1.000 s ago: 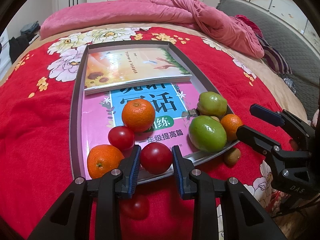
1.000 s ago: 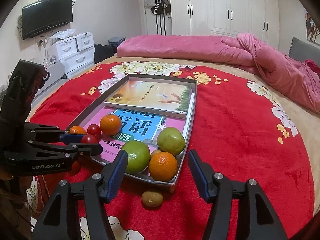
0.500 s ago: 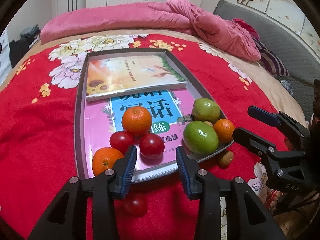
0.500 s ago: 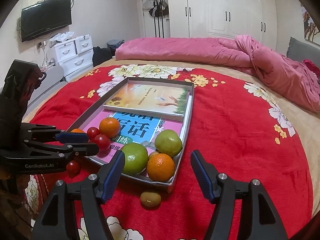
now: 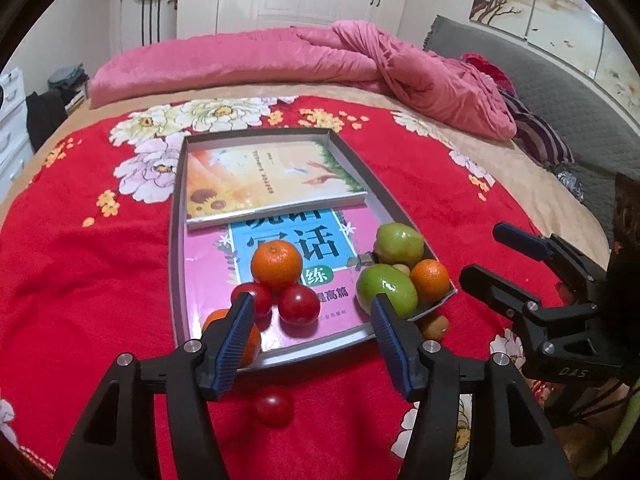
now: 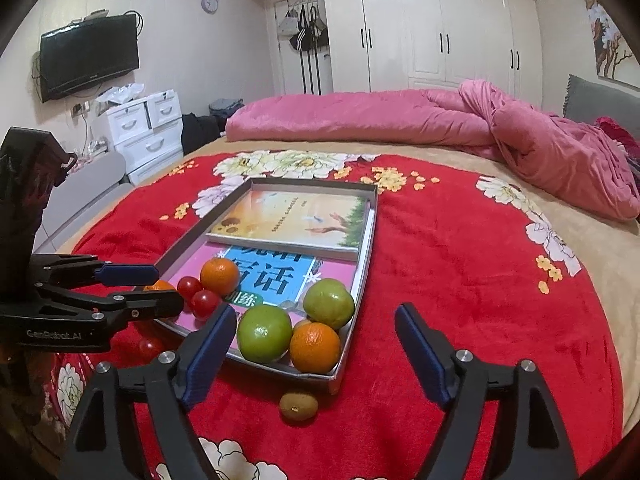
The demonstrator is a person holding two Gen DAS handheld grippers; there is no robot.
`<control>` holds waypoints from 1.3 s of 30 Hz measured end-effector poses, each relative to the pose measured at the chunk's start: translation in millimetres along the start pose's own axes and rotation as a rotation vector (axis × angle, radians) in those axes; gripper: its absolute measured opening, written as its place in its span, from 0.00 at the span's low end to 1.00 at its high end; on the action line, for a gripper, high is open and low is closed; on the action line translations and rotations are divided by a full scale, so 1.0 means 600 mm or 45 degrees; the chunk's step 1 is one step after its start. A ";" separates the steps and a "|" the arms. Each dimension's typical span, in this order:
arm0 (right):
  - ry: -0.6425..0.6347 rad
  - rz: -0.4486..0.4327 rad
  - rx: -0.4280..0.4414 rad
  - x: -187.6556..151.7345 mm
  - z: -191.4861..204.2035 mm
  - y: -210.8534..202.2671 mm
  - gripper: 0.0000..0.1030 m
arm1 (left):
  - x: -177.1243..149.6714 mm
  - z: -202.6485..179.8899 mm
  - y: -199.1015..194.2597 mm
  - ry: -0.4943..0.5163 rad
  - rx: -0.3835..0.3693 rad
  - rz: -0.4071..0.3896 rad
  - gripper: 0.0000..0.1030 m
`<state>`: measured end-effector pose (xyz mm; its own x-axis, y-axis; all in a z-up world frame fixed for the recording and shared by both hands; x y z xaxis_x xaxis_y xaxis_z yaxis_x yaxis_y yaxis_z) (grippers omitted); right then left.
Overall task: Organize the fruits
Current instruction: 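Withdraw both open tools from the tray toward the remaining loose fruit, then grasp the brown kiwi with the right tool while the left grips the last tomato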
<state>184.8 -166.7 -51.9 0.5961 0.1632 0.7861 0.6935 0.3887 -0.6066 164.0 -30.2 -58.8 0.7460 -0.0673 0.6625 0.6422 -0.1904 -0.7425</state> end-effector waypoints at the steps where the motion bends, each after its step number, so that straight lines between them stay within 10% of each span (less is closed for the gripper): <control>1: 0.003 -0.001 0.001 0.001 -0.001 -0.001 0.81 | 0.001 0.000 -0.005 0.000 0.000 -0.008 0.63; 39: 0.026 0.053 -0.036 -0.025 0.002 -0.033 0.89 | -0.094 0.032 -0.046 -0.096 0.003 0.131 0.73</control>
<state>161.6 -176.1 -51.7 0.6324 0.1601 0.7579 0.6792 0.3560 -0.6419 107.3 -2.3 -77.8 0.8192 -0.0128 0.5734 0.5617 -0.1838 -0.8066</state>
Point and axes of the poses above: each gripper's, at about its wrist camera, not at the fingertips, and y roughly the way its jaws point, z to its left, x to its top, the point moved 7 cm from there along y, roughly the way its jaws point, and after that the axes turned 5 degrees about y, right-handed, at the moved point
